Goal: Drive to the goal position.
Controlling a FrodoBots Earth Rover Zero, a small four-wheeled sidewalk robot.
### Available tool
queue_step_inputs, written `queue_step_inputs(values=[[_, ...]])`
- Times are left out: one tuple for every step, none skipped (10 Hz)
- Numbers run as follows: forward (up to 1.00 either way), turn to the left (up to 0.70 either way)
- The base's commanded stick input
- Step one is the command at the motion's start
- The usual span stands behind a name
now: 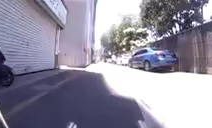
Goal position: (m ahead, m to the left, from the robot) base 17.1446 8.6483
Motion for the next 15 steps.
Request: queue_step_inputs(values=[[0.7,0.0],[0.7,0.0],[0.7,0.0],[0.7,0.0],[0.7,0.0],[0.7,0.0],[0.7,0.0],[0.7,0.0],[0.7,0.0],[0.7,0.0],[0.7,0.0],[0.7,0.0],[0.7,0.0],[0.7,0.0],[0.7,0.0]])
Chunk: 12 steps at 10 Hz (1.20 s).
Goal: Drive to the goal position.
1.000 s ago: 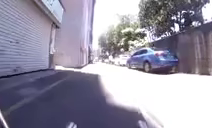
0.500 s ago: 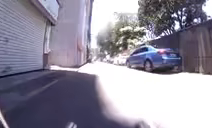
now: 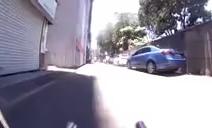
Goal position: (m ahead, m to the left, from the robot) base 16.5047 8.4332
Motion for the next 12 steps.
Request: queue_step_inputs(values=[[0.7,0.0],[0.7,0.0],[0.7,0.0],[0.7,0.0],[0.7,0.0],[0.7,0.0],[0.7,0.0],[0.7,0.0],[0.7,0.0],[0.7,0.0],[0.7,0.0],[0.7,0.04]])
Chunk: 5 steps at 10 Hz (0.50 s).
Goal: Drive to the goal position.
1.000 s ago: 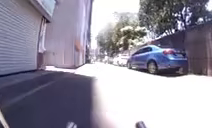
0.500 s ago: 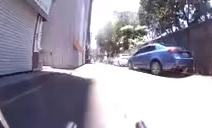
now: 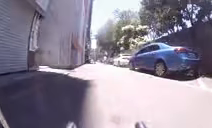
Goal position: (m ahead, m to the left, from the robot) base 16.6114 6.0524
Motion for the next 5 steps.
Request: queue_step_inputs(values=[[0.7,0.11],[0.7,0.14],[0.7,0.03],[0.7,0.0],[0.7,0.0]])
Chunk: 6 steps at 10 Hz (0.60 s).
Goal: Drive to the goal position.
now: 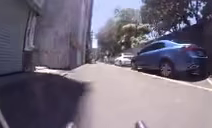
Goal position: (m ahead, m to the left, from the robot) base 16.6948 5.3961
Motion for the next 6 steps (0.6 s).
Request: queue_step_inputs(values=[[0.7,0.0],[0.7,0.0],[0.7,0.0],[0.7,0.0],[0.7,0.0],[0.7,0.0]])
